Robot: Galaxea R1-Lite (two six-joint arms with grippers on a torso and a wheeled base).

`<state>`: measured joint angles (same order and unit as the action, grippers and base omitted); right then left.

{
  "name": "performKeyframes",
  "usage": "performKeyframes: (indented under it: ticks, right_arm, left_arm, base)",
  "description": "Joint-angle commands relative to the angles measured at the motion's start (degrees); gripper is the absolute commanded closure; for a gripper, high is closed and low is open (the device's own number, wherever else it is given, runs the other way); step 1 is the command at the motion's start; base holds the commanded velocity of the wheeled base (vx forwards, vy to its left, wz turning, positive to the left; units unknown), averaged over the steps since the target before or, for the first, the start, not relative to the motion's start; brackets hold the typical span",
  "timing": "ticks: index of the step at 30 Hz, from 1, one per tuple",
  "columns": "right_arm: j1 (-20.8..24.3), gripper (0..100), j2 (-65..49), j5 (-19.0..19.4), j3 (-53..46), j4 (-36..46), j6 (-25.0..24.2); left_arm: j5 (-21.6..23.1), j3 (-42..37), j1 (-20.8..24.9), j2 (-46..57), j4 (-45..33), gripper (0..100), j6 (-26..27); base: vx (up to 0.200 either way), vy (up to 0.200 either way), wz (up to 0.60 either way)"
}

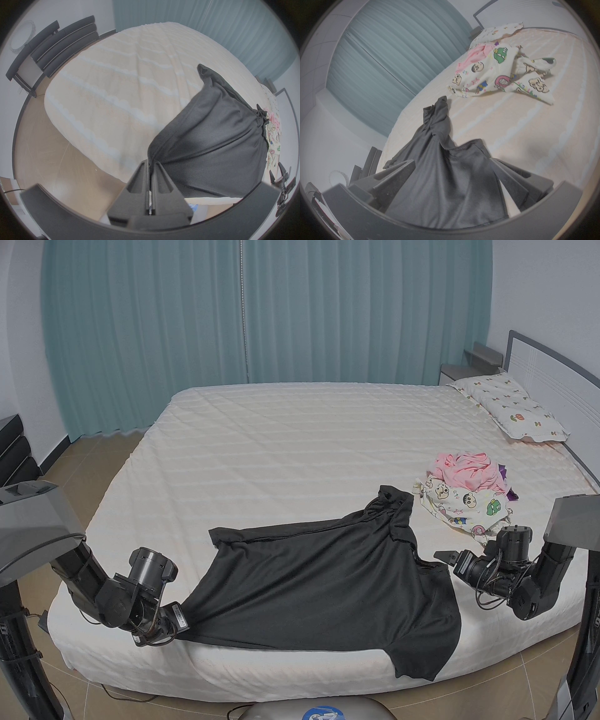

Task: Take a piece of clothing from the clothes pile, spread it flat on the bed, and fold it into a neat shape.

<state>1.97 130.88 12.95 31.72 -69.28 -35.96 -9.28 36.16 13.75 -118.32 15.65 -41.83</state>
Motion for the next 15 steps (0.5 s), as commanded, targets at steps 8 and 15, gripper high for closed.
performKeyframes:
  ticks: [8, 15]
  right_arm:
    - [-1.97, 0, 5.00, 1.82, -0.78, 0.11, 1.33]
    - [-0.30, 100, 8.87, 1.91, 2.47, 0.20, 1.25]
  left_arm:
    - [0.31, 0.41, -1.71, 0.46, -2.12, 100, 1.04]
    - [0.84, 0.58, -1.71, -0.07, -1.77, 100, 0.96]
  base:
    - [0.000, 0.000, 0.00]
    - [0.000, 0.000, 0.00]
